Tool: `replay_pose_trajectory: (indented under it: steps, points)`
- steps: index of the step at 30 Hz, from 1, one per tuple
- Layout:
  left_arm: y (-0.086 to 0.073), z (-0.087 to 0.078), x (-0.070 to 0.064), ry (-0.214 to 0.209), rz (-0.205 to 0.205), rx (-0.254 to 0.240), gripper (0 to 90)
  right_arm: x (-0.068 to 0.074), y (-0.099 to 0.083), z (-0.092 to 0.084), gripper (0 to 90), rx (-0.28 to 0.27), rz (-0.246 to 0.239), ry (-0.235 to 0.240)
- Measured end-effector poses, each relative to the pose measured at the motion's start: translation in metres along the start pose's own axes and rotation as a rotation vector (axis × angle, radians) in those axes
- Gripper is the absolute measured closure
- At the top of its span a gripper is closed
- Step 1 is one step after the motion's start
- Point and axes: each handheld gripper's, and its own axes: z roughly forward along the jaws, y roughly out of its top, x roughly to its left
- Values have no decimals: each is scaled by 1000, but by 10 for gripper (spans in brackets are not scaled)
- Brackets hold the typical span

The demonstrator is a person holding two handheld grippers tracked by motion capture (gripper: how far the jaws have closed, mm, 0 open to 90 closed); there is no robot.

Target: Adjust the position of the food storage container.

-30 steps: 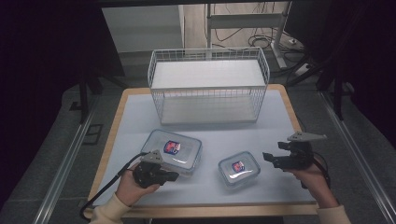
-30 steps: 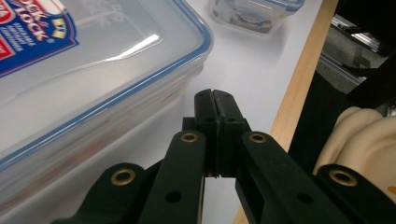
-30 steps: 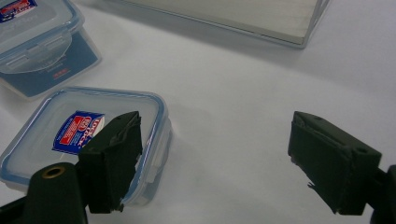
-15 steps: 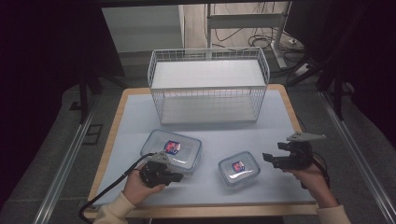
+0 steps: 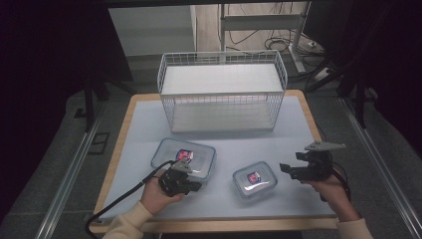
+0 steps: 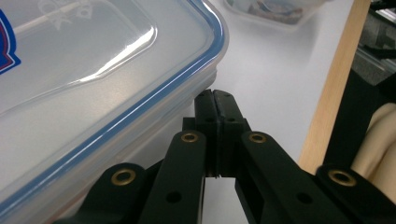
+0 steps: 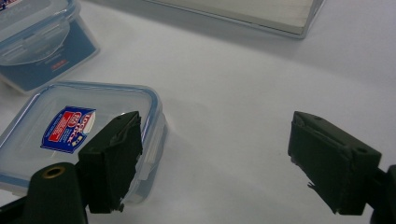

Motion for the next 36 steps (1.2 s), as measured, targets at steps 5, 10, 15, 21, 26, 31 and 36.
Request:
replay_pose_trajectory:
  steps: [5,10,15,21,26,31,36]
  points:
    - [11,8,2,12,-13,-20,900,0,-1,1,175,4,-2,2]
    - [19,16,4,25,-17,-29,900,-1,-1,2,175,9,2,-2]
    - [27,22,5,44,-17,-30,900,-1,-2,3,175,12,2,-1]
    - [25,11,2,41,-12,-48,900,0,-2,3,175,15,1,1]
    - [15,-13,2,32,-42,-96,899,-1,-3,2,175,12,1,-1]
    - [-8,-57,23,88,-129,-157,899,-2,-3,0,175,8,5,-5]
    - [-21,-84,46,158,-210,-216,900,0,-3,2,175,12,0,-4]
